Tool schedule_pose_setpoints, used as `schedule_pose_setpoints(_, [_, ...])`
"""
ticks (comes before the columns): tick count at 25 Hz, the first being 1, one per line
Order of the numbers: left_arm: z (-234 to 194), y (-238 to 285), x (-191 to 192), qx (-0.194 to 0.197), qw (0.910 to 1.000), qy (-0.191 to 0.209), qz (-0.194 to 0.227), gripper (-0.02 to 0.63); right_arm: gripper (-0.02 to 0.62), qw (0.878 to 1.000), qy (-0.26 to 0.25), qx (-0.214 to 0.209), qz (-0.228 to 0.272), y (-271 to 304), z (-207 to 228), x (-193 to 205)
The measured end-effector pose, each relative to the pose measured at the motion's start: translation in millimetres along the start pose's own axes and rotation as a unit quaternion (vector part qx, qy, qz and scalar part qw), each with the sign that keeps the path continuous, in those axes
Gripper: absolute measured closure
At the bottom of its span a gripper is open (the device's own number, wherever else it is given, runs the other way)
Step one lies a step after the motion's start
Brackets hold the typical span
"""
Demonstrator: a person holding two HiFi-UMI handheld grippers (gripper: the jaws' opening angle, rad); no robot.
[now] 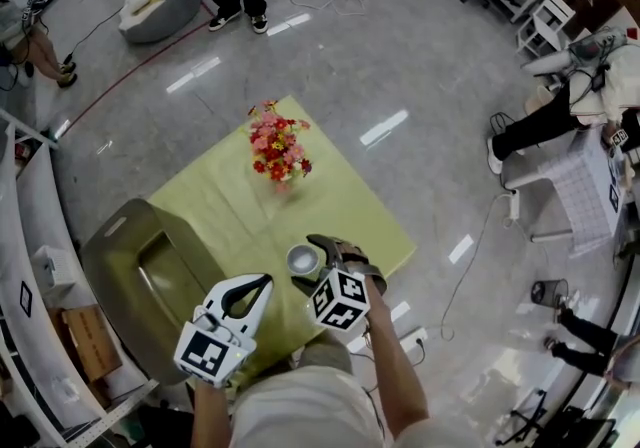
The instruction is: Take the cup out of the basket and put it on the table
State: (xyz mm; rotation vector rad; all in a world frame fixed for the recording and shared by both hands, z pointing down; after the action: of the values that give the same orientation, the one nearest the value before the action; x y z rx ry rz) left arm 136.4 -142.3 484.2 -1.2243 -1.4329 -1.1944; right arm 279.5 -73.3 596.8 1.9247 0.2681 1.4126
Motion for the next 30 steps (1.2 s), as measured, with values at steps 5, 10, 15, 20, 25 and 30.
schedule_pose_setpoints(5, [0.3, -2.6, -1.8, -0.002, 0.9999, -0.009, 0.012, 0.597, 0.215, 0.993, 0.046, 0.028, 0.102, -44.9, 4.6, -19.9])
schedule_pose_setpoints(10, [3.2, -7.1, -3.6, 0.004, 0.9998, -0.004, 0.021, 0.597, 0.3, 0.979, 0.088, 0.026, 0.181, -74.1, -3.3, -29.6])
schedule_pose_setpoints(15, [10.6, -10.4, -5.8, 0.009, 0.9995, -0.007, 0.03, 0.597, 0.491, 0.962, 0.127, 0.039, 0.237, -94.4, -13.3, -25.8])
schedule_pose_setpoints(20, [17.5, -10.7, -7.1, 0.017, 0.999, -0.014, 0.037, 0.597, 0.563, 0.939, 0.161, 0.027, 0.304, -113.5, -22.6, -24.3])
schedule_pose_setpoints(25, [27.3, -7.0, -6.0, 0.03, 0.9986, -0.019, 0.038, 0.597, 0.588, 0.918, 0.187, 0.01, 0.349, -131.6, -34.2, -21.4])
schedule_pose_setpoints(30, [34.6, -2.2, -1.0, 0.035, 0.9987, -0.021, 0.031, 0.597, 0.589, 0.915, 0.189, 0.01, 0.356, -138.3, -36.0, -13.5])
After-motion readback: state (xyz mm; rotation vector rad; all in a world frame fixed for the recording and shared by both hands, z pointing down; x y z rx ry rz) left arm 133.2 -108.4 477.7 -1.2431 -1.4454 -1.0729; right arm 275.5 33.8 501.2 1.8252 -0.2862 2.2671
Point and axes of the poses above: the fingertips, and each gripper's own axes: y forward along the fingers, z to its right, x out of its underside, the point moved 9 cm from there along -y, backward along the fingers, and after that the axes turned 12 degrees about z, right-handed, at the moved point
